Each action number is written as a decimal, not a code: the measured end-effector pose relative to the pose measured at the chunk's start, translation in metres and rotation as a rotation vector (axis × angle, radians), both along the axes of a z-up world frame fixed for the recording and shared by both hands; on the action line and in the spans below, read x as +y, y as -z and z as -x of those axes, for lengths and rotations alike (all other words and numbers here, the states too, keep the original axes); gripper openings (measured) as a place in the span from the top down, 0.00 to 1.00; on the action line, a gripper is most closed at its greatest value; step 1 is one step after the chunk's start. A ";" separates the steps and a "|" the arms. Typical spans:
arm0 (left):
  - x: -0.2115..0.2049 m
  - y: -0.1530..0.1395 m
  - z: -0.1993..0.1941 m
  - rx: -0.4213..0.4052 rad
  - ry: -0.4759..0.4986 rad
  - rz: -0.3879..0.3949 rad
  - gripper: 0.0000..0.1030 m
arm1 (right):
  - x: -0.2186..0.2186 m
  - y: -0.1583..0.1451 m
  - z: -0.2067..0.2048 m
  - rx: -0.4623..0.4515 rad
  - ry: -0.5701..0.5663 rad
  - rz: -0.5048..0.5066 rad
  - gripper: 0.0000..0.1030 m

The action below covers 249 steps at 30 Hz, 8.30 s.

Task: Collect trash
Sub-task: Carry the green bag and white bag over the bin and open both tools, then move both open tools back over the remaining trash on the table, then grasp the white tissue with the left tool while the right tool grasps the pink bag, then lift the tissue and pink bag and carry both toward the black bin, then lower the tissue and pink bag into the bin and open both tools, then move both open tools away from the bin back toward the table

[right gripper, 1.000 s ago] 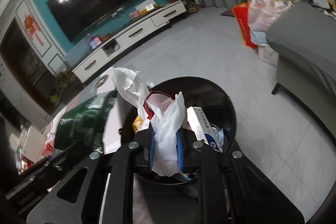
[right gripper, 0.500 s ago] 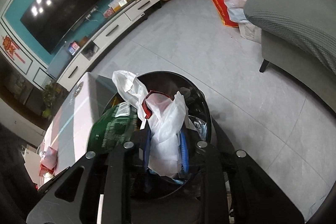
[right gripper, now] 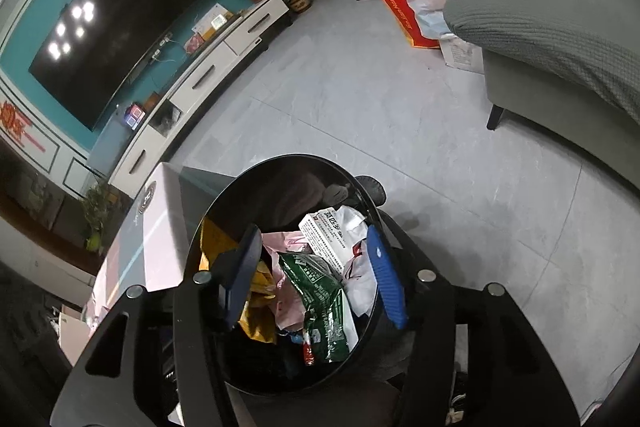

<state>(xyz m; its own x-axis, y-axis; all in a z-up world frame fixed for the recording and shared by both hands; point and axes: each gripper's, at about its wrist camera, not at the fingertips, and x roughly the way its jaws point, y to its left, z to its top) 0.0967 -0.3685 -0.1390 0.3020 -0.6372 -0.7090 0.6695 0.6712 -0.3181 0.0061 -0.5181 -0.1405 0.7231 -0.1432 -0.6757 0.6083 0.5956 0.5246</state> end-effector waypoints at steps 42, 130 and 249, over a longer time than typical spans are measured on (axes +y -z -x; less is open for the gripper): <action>0.383 -0.007 -0.044 -0.038 -0.666 -0.018 0.03 | 0.249 -0.017 -0.122 0.015 -0.571 0.178 0.30; 0.358 -0.026 -0.020 -0.139 -0.556 0.115 0.76 | 0.282 -0.029 -0.132 -0.168 -0.620 -0.006 0.76; 0.127 -0.011 -0.009 -0.079 -0.228 0.006 0.26 | 0.048 -0.010 -0.023 -0.014 -0.148 -0.010 0.51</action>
